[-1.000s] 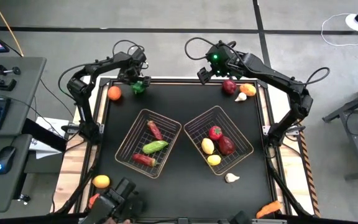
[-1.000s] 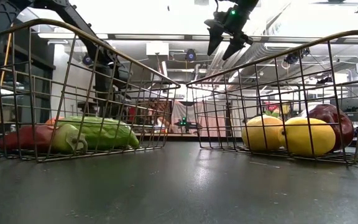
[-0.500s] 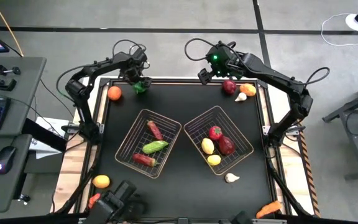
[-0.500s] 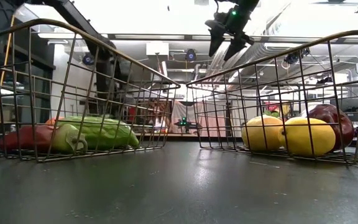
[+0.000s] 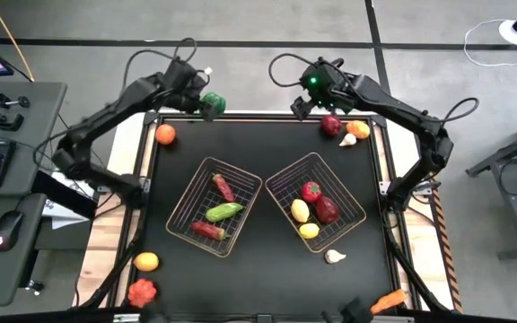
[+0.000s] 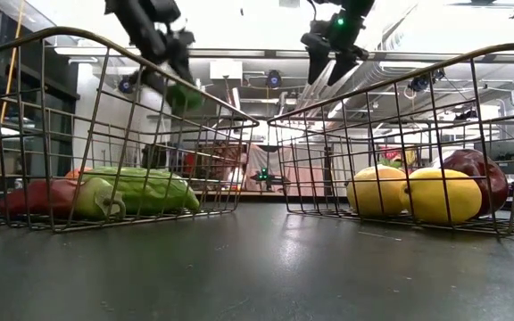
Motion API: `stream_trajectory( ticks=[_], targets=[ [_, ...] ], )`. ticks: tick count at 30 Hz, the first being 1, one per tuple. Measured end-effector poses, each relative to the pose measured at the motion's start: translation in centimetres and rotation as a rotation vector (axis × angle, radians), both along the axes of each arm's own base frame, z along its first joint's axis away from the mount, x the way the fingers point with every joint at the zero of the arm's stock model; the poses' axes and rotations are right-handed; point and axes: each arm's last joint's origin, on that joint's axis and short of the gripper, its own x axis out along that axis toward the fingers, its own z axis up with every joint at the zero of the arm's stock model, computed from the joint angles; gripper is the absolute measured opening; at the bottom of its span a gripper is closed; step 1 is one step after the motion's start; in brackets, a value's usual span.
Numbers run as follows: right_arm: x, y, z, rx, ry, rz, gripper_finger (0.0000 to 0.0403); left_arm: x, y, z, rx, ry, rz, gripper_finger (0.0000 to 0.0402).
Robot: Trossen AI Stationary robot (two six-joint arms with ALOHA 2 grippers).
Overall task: Sort produce into baskets
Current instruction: Put the green bell pepper into the left basket
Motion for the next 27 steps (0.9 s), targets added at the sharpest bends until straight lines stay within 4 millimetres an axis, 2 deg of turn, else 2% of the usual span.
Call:
stream_trajectory(
  ticks=[4, 7, 12, 15, 21, 27],
  targets=[
    [-0.4, -0.6, 0.0, 0.020, -0.005, 0.005, 0.0329, 0.7, -4.3, 2.4, 0.030, -0.100, -0.100, 0.0286],
    [-0.8, -1.0, -0.2, 0.034, 0.015, -0.010, 0.0329, 1.7, -6.7, 3.6, 0.062, -0.185, -0.185, 0.0288],
    [-1.3, -1.2, -0.4, 0.052, 0.050, -0.017, 0.0329, 4.3, -9.3, 4.6, 0.096, -0.334, -0.400, 0.0289],
    [-1.4, -1.2, -0.5, 0.044, 0.075, 0.007, 0.0329, 5.1, -10.4, 4.4, 0.025, -0.373, -0.552, 0.0290],
    [-1.3, -1.1, -0.5, 0.050, 0.077, 0.035, 0.0329, 3.4, -12.9, 2.8, -0.197, -0.174, -0.627, 0.0290],
    [-1.3, -1.1, -0.5, 0.046, 0.094, 0.079, 0.0329, 2.3, -17.9, 2.3, -0.384, -0.041, -0.740, 0.0291]
  ],
)
